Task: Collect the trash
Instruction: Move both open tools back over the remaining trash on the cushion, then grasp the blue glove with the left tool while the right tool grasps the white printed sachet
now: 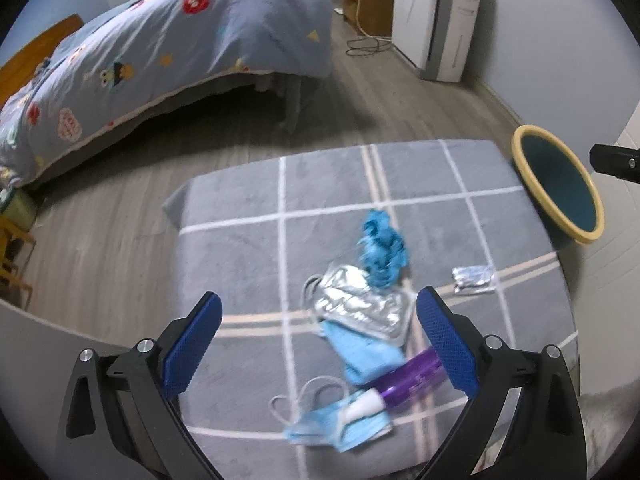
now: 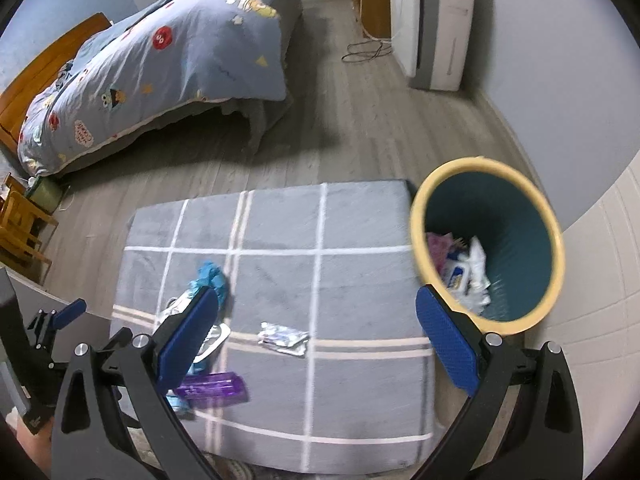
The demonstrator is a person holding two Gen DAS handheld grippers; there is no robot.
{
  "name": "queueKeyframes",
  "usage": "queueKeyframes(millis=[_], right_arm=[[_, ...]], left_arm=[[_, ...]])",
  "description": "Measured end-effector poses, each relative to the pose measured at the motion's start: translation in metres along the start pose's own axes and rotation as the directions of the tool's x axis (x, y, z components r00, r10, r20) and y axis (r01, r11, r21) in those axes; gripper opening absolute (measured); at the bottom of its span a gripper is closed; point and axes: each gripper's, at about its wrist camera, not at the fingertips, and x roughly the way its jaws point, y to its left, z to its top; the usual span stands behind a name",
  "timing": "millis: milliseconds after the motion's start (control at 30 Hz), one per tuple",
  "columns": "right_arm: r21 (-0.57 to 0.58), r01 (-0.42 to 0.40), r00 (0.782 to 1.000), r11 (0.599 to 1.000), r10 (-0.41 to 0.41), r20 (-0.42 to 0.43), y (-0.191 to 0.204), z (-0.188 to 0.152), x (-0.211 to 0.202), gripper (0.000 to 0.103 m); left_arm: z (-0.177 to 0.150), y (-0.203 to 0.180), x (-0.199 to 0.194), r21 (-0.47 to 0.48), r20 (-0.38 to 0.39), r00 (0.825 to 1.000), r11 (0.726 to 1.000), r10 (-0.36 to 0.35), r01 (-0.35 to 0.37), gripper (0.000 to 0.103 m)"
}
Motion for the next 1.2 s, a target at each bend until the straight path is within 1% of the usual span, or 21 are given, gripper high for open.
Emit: queueKeyframes(millis=[100,200,400,533,600,700,733,833,867,967,1000,1033,1100,1200], right_arm=[[-0.004,-0.002,1.000,1.000,0.002,-0.024,0.010,-0.003,0.014,0.097],[-0.007,0.001,0.999,1.000,-0.001,-0.053,0.017,-0.006,0.031,0.097],[-0.046,0.029,0.992,0.999,-0.035,-0.124,0.032,-0.017,0.060,0.097],[-0.067,0.035,0.982,0.997,-0.047,-0.181,0.040,-0.025,0.082,0.097],[-0.063,0.027,0.978,0.998,-0.040,-0.206,0.042,-0.029,0.091,0.097],[-0.034,0.030,0.967,0.999,-0.037,-0.253,0.038,-0.036,0.108,0.097],[-0.006,0.021,0.962,1.000,-0.021,-0.272,0.035,-0.039,0.115,0.097],[0.033,0.014,0.955,0.999,-0.003,-0.295,0.031,-0.042,0.127,0.094],[0.038,0.010,0.953,0.999,0.002,-0.304,0.031,-0.044,0.131,0.091],[0.035,-0.006,0.944,0.999,0.017,-0.328,0.036,-0.046,0.141,0.086],[0.034,-0.009,0.942,0.999,0.020,-0.334,0.038,-0.047,0.144,0.081],[0.034,-0.012,0.940,0.999,0.023,-0.341,0.040,-0.048,0.147,0.079],[0.019,0.000,0.936,1.000,0.007,-0.352,0.044,-0.050,0.152,0.078],[-0.008,0.013,0.933,1.000,-0.014,-0.360,0.050,-0.051,0.158,0.073]], left_arm=[[-0.005,0.013,0.003,-0.014,-0.016,1.000,1.000,0.018,-0.018,0.097],[-0.006,0.023,0.002,-0.040,-0.013,1.000,0.999,0.027,-0.028,0.097],[-0.007,0.039,0.004,-0.077,-0.008,1.000,0.997,0.022,-0.023,0.097],[-0.007,0.051,0.012,-0.112,-0.031,0.999,0.994,0.007,-0.010,0.097],[-0.006,0.055,0.016,-0.122,-0.037,0.999,0.992,0.004,-0.009,0.097],[-0.004,0.057,0.020,-0.125,-0.043,0.999,0.992,0.010,-0.016,0.097],[-0.003,0.057,0.021,-0.127,-0.043,0.999,0.992,0.007,-0.012,0.097],[-0.001,0.056,0.021,-0.126,-0.038,0.999,0.992,0.000,-0.005,0.097],[-0.001,0.055,0.022,-0.122,-0.038,0.999,0.992,0.000,-0.005,0.097],[-0.001,0.051,0.025,-0.104,-0.046,0.999,0.995,0.005,-0.010,0.097],[-0.001,0.051,0.026,-0.102,-0.049,0.999,0.995,0.005,-0.010,0.097],[-0.001,0.050,0.027,-0.100,-0.053,0.999,0.995,0.005,-0.010,0.097],[-0.001,0.050,0.029,-0.100,-0.059,0.998,0.995,0.004,-0.010,0.097],[-0.001,0.050,0.032,-0.099,-0.067,0.998,0.995,0.002,-0.009,0.097]])
